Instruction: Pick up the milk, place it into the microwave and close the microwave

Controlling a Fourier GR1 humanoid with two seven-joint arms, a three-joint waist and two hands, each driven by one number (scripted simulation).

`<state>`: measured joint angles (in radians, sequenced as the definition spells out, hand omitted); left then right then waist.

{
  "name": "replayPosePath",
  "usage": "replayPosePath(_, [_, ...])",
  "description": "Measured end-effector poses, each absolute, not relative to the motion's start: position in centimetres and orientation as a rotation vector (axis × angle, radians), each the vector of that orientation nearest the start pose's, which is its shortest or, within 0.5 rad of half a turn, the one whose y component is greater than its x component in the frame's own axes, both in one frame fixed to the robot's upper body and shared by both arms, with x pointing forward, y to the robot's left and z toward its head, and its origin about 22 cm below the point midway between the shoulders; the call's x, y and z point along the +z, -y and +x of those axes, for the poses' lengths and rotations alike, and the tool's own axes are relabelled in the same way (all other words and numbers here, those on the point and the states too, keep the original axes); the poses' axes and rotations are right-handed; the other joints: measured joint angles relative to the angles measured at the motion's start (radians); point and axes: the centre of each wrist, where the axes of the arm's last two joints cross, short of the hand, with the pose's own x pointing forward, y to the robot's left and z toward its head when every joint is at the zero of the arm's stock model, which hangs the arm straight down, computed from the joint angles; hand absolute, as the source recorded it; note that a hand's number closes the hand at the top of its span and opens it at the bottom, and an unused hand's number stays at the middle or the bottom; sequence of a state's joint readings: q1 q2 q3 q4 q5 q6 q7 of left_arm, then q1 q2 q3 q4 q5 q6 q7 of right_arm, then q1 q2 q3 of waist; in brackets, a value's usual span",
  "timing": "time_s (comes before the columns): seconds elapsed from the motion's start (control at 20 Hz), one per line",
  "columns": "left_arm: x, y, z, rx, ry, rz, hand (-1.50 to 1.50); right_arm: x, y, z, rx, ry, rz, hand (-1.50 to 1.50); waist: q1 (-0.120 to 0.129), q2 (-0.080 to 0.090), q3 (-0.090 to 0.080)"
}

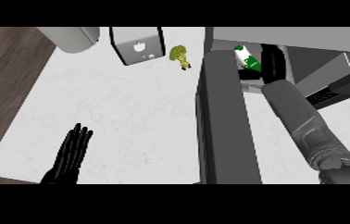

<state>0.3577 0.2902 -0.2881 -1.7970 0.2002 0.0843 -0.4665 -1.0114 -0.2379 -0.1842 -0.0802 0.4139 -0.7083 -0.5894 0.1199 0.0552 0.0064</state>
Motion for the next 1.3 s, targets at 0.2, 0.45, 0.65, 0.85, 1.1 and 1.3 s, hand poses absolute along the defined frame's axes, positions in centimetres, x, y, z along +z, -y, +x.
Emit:
replayPosePath(0.2, [-0.7,-23.5,14.7,-0.082,1.865,-0.122,-1.50,-0.5,23.5,41.8,0.429,1.758,-0.855,-1.50,-0.005,-0.002,0.001])
replayPosePath(0.45, [-0.8,-23.2,14.6,-0.087,1.865,-0.141,-1.50,-1.1,23.6,41.4,0.365,1.793,-0.752,-1.50,-0.019,-0.010,0.000])
replayPosePath(0.65, [-1.1,-22.8,14.7,-0.091,1.863,-0.147,-1.50,-2.2,24.5,40.6,0.309,1.793,-0.673,-1.50,-0.036,-0.017,-0.001])
replayPosePath(0.85, [-1.2,-22.1,14.7,-0.104,1.874,-0.148,-1.50,-4.2,24.8,39.2,0.248,1.790,-0.605,-1.50,-0.047,-0.023,-0.001])
replayPosePath(1.1, [-0.5,-21.1,14.6,-0.123,1.870,-0.165,-1.50,-6.5,25.9,37.1,0.207,1.787,-0.548,-1.50,-0.061,-0.029,-0.002])
replayPosePath(1.3, [-0.4,-20.5,15.0,-0.126,1.864,-0.167,-1.50,-8.0,26.3,35.8,0.181,1.791,-0.441,-1.50,-0.075,-0.035,-0.002])
